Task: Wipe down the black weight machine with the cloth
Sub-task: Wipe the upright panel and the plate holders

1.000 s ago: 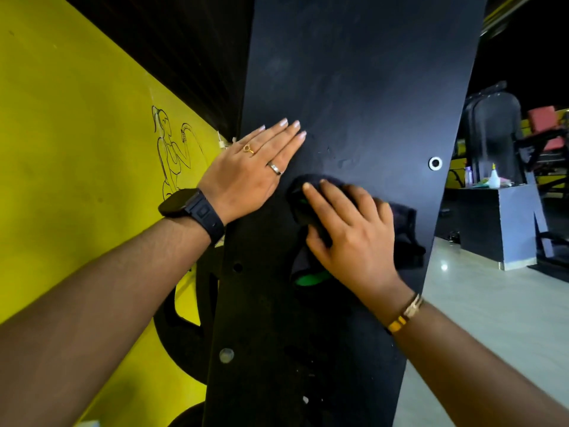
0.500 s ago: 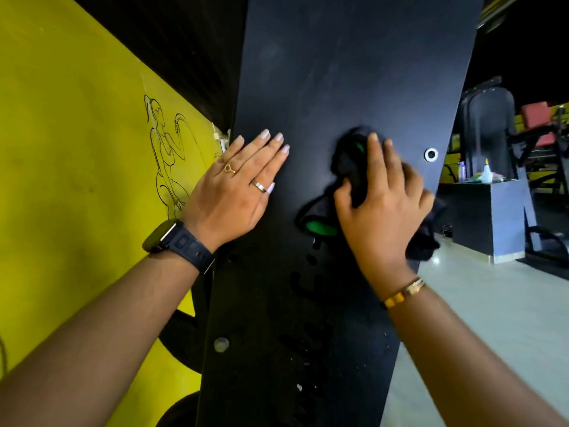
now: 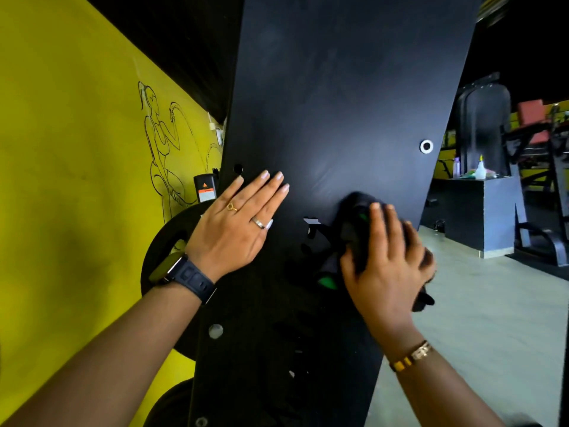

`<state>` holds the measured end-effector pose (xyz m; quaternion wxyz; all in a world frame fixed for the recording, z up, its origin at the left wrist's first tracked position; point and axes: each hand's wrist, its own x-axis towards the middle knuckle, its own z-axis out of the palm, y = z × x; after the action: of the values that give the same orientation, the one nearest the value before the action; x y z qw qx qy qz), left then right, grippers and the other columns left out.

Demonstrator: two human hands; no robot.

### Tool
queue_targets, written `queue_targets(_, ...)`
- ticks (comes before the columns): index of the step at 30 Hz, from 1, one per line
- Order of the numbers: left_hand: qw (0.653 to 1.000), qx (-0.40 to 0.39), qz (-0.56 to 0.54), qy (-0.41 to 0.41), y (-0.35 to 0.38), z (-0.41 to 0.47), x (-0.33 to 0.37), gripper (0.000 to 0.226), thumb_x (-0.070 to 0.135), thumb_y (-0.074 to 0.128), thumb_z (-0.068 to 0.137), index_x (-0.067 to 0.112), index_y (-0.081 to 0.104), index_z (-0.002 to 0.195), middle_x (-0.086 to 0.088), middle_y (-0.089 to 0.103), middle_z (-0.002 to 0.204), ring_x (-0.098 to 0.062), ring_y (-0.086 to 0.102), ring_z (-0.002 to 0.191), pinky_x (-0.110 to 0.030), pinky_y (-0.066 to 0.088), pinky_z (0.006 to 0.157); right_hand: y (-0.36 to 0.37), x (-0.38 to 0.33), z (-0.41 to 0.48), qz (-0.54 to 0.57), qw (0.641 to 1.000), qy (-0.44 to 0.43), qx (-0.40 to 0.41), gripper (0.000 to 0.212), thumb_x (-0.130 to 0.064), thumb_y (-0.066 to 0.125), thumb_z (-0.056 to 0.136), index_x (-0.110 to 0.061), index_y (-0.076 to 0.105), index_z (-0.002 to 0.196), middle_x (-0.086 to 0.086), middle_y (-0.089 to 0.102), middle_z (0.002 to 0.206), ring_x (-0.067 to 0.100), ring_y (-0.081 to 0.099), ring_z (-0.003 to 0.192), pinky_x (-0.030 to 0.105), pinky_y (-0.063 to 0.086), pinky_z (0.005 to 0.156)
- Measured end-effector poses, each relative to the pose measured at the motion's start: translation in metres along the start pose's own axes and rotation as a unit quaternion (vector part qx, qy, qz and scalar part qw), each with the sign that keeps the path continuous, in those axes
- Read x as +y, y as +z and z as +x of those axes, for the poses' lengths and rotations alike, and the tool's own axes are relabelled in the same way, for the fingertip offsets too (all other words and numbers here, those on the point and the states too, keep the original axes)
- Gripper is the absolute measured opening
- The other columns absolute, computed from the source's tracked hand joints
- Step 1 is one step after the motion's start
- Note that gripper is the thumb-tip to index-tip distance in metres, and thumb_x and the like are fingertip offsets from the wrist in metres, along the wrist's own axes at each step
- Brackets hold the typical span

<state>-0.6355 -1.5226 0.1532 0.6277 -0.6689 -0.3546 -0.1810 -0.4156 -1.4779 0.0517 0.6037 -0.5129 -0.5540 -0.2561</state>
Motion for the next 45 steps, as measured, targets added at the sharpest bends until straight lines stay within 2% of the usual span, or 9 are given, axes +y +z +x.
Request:
queue_targets(5, 1.000, -0.002, -0.002, 0.001, 0.005, -0.004, -0.002, 0.052, 0.023, 0.035, 0.100, 0.009, 0.030, 0.150, -0.010, 0.027, 0.156, -0.024, 0.026, 0.145, -0.042, 0.019, 0.118, 0.000, -0.015, -0.003, 0.057, 0.988, 0.142, 0.000, 0.074, -0.045, 0.045, 0.080, -0.019, 0.028, 0.148, 0.009, 0.044, 0.147, 0.034, 0.041, 0.119, 0.052, 0.037, 0.084)
queue_targets(7, 1.000, -0.005, -0.003, 0.013, 0.004, -0.004, -0.005, 0.051, 0.025, 0.033, 0.101, 0.009, 0.030, 0.150, -0.009, 0.028, 0.156, -0.023, 0.027, 0.144, -0.042, 0.019, 0.118, -0.001, -0.038, -0.015, 0.067, 0.986, 0.151, -0.026, 0.077, -0.045, 0.044, 0.077, -0.020, 0.026, 0.148, 0.009, 0.042, 0.149, 0.033, 0.037, 0.120, 0.054, 0.036, 0.084)
queue_targets(12, 0.999, -0.003, -0.008, 0.046, 0.002, 0.001, -0.012, 0.049, 0.025, 0.034, 0.102, 0.010, 0.036, 0.149, -0.006, 0.034, 0.154, -0.021, 0.031, 0.143, -0.043, 0.022, 0.117, -0.001, -0.083, -0.076, 0.041, 0.991, -0.085, -0.091, 0.079, -0.044, 0.046, 0.074, -0.022, 0.029, 0.148, 0.008, 0.041, 0.148, 0.033, 0.038, 0.126, 0.052, 0.032, 0.090)
queue_targets(15, 0.999, -0.002, -0.015, 0.050, 0.003, 0.003, -0.014, 0.047, 0.025, 0.031, 0.104, 0.013, 0.035, 0.149, -0.003, 0.033, 0.155, -0.019, 0.031, 0.143, -0.042, 0.024, 0.117, 0.001, -0.089, -0.119, 0.021, 0.959, -0.250, -0.130, 0.073, -0.041, 0.046, 0.078, -0.025, 0.032, 0.148, 0.005, 0.034, 0.148, 0.031, 0.040, 0.126, 0.053, 0.031, 0.092)
queue_targets(17, 0.999, 0.001, -0.018, 0.052, 0.004, 0.003, -0.016, 0.047, 0.025, 0.033, 0.104, 0.013, 0.035, 0.149, -0.003, 0.033, 0.155, -0.018, 0.031, 0.143, -0.040, 0.023, 0.117, 0.000, -0.087, -0.129, 0.023, 0.942, -0.301, -0.149, 0.066, -0.037, 0.044, 0.081, -0.027, 0.036, 0.146, 0.003, 0.035, 0.147, 0.031, 0.042, 0.124, 0.053, 0.031, 0.091)
queue_targets(26, 0.994, 0.023, -0.013, 0.105, 0.002, 0.009, -0.032, 0.040, 0.024, 0.039, 0.106, 0.016, 0.045, 0.145, -0.002, 0.045, 0.149, -0.018, 0.040, 0.138, -0.036, 0.028, 0.114, 0.001, -0.106, -0.061, 0.055, 0.975, -0.202, -0.074, 0.062, -0.037, 0.049, 0.083, -0.026, 0.041, 0.144, 0.003, 0.048, 0.137, 0.030, 0.042, 0.124, 0.050, 0.035, 0.089)
queue_targets(35, 0.996, 0.023, -0.019, 0.078, 0.005, 0.006, -0.025, 0.041, 0.021, 0.041, 0.104, 0.014, 0.046, 0.144, -0.004, 0.045, 0.148, -0.020, 0.042, 0.137, -0.039, 0.031, 0.112, 0.005, -0.125, -0.111, 0.013, 0.914, -0.391, -0.108, 0.058, -0.036, 0.038, 0.090, -0.024, 0.038, 0.147, 0.002, 0.047, 0.143, 0.032, 0.045, 0.124, 0.052, 0.032, 0.089)
queue_targets(41, 0.999, 0.002, -0.018, 0.030, 0.000, -0.003, -0.006, 0.045, 0.018, 0.036, 0.103, 0.012, 0.038, 0.148, -0.007, 0.036, 0.153, -0.023, 0.034, 0.142, -0.043, 0.026, 0.116, 0.003, -0.081, -0.103, 0.030, 0.939, -0.332, -0.080, 0.067, -0.042, 0.051, 0.080, -0.030, 0.038, 0.145, -0.001, 0.042, 0.142, 0.028, 0.044, 0.122, 0.045, 0.034, 0.088)
queue_targets(45, 1.000, -0.015, -0.014, -0.013, 0.001, -0.012, 0.013, 0.047, 0.020, 0.031, 0.103, 0.011, 0.032, 0.150, -0.008, 0.030, 0.156, -0.025, 0.029, 0.143, -0.045, 0.026, 0.116, 0.001, -0.044, -0.069, 0.029, 0.974, -0.221, -0.044, 0.068, -0.046, 0.051, 0.077, -0.031, 0.039, 0.142, 0.001, 0.048, 0.140, 0.029, 0.044, 0.119, 0.044, 0.033, 0.088)
